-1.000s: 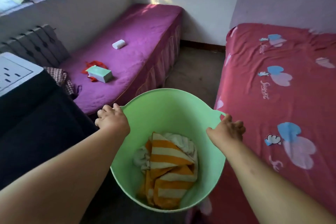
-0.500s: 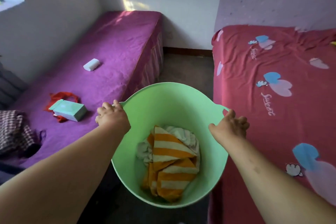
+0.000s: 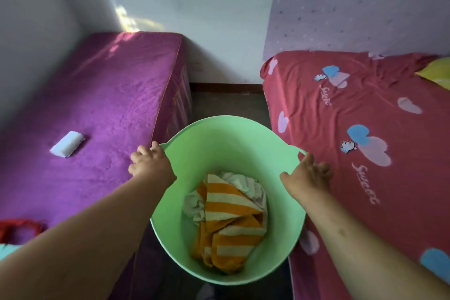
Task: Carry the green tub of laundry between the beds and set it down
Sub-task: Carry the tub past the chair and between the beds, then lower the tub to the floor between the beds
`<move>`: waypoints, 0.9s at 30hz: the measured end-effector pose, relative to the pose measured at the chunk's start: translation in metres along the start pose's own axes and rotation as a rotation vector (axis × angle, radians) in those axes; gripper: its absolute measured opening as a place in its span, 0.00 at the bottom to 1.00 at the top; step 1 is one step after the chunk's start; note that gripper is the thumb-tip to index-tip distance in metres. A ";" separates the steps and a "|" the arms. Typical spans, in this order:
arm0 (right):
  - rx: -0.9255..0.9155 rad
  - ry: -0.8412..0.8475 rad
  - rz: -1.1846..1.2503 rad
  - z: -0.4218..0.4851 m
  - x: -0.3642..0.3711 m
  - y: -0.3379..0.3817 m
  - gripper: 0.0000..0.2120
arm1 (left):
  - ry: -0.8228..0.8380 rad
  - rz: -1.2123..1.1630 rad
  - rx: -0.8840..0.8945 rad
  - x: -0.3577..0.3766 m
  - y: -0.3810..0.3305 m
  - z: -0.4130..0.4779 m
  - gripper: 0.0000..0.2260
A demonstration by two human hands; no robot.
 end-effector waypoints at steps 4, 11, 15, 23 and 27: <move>0.053 0.000 0.010 0.051 -0.002 0.040 0.34 | -0.021 0.007 0.073 -0.034 -0.028 0.073 0.52; 0.098 -0.002 0.018 0.160 -0.007 0.114 0.35 | -0.018 0.044 0.139 -0.087 -0.084 0.203 0.52; 0.077 0.031 0.019 0.243 -0.002 0.168 0.36 | 0.005 0.008 0.099 -0.104 -0.112 0.282 0.52; 0.082 0.081 0.010 0.378 -0.002 0.269 0.37 | 0.043 -0.019 0.073 -0.133 -0.155 0.422 0.52; 0.144 0.128 0.037 0.440 0.006 0.314 0.38 | 0.045 -0.020 0.109 -0.149 -0.181 0.504 0.51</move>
Point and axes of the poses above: each hand's wrist, its own z-axis towards the middle knuckle, its own x-axis out of the palm, y = z × x, the point moved 8 cm from there along z, towards the middle knuckle, and after that the axes turned 8 degrees about x, right-handed, at the moved point
